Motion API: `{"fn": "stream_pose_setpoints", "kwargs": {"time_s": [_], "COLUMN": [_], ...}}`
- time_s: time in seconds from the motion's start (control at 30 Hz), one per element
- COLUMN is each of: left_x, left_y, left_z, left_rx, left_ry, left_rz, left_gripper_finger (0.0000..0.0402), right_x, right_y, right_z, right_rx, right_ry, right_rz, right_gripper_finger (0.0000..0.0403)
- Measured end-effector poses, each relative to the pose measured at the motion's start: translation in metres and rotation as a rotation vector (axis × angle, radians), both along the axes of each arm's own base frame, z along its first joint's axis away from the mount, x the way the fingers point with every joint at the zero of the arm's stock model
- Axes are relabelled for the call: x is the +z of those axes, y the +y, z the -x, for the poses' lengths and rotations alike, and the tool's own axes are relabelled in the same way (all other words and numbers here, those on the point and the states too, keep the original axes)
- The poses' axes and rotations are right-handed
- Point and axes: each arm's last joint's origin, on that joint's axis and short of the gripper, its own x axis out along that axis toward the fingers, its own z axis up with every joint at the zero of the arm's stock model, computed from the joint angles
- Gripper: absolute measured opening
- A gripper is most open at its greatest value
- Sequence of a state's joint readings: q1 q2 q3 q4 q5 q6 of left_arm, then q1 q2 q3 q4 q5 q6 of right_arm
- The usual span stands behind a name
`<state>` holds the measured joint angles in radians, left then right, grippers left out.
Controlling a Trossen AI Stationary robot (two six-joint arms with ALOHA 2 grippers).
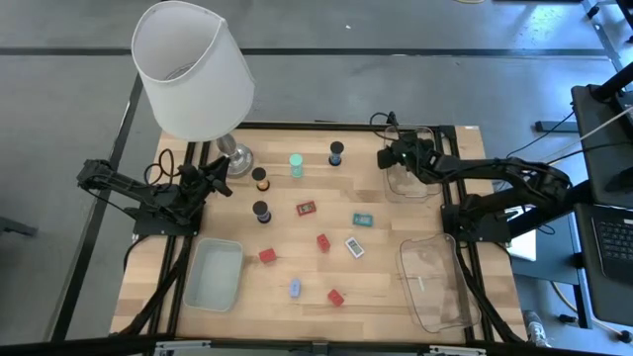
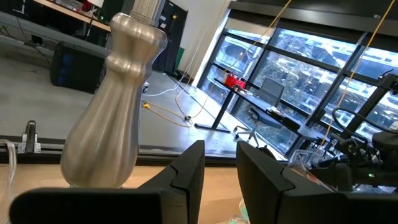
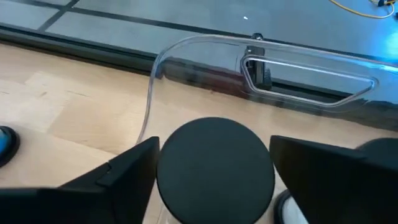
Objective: Pick & Place Office items
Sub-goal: Put the blue sand timer into the top transparent bin
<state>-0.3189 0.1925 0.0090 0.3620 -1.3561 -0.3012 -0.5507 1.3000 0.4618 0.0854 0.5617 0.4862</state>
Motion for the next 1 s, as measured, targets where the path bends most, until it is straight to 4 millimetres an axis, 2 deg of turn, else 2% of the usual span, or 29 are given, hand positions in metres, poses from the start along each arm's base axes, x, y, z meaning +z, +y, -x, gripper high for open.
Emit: {"fn": "stream_pose_setpoints", "kwargs": {"time_s": [0.13, 0.33, 0.47, 0.57, 0.73, 1.0], "left_x": [0.000, 0.000, 0.000, 0.000, 0.000, 0.000], "left_y": [0.000, 0.000, 0.000, 0.000, 0.000, 0.000], "left_z": [0.000, 0.000, 0.000, 0.000, 0.000, 0.000], "left_rx": [0.000, 0.000, 0.000, 0.000, 0.000, 0.000], "left_ry": [0.000, 0.000, 0.000, 0.000, 0.000, 0.000], "left_rz": [0.000, 0.000, 0.000, 0.000, 0.000, 0.000], "left_gripper_finger": [0.0088, 0.0088, 0.0088, 0.0088, 0.0088, 0.0088], "right_x": [0.011, 0.053, 0.079, 0.091, 0.093, 0.067], "right_y": [0.000, -0.003, -0.001, 0.001, 0.001, 0.002], "right_z": [0.000, -0.008, -0.020, -0.029, -0.045, -0.076], "right_rx": [-0.002, 0.074, 0.221, 0.341, 0.489, 0.747], "right_ry": [-0.038, -0.103, -0.233, -0.305, -0.351, -0.280], "right_rz": [0.028, 0.134, 0.113, 0.083, 0.092, 0.142], "right_gripper_finger": [0.0335, 0.0347, 0.0345, 0.0345, 0.0345, 0.0345]}}
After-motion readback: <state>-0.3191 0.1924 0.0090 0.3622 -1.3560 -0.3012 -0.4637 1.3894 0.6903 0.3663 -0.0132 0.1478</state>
